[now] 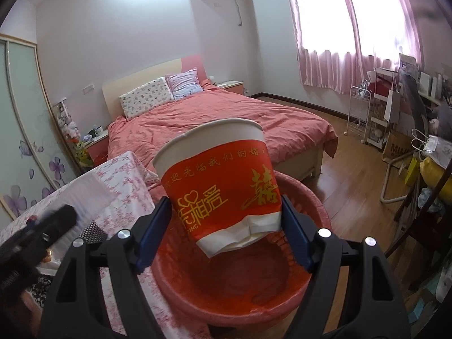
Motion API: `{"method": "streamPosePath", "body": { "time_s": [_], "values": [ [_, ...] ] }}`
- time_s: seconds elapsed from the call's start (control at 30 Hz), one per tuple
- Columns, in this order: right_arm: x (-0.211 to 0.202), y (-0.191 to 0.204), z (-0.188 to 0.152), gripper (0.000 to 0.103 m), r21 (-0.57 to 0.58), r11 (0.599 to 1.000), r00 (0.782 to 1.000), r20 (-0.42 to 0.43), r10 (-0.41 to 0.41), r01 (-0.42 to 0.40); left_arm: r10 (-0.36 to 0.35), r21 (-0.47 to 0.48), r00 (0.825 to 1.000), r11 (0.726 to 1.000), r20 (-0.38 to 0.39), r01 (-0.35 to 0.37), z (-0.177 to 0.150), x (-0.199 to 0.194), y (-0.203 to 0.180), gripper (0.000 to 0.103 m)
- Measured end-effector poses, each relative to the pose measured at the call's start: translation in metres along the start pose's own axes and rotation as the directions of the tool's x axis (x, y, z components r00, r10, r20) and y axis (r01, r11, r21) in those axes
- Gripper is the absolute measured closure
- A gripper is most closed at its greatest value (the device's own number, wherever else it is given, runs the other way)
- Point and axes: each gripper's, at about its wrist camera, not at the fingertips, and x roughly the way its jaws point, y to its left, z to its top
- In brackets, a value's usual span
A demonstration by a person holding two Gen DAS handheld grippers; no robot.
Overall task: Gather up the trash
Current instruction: 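Carry the tray and cup over the orange basket and open both tools, then move both tools back over the clutter on the bed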
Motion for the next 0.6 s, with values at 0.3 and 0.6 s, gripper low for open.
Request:
{"method": "streamPosePath", "body": {
  "time_s": [0.3,0.6],
  "values": [
    [0.015,-0.024,0.011,0.029,0.043,0.999,1.0,0.002,0.01,-0.01,-0.022,0.037,0.997,0.999,-0.074,0.024,-0.009,0.04,-0.026,0.037],
    [0.04,-0.041,0.012,0.015,0.1,0.994,0.998,-0.051,0.046,-0.041,0.002,0.05,0.984,0.999,-0.179,0.007,-0.021,0.067,-0.038,0.03]
  ]
}}
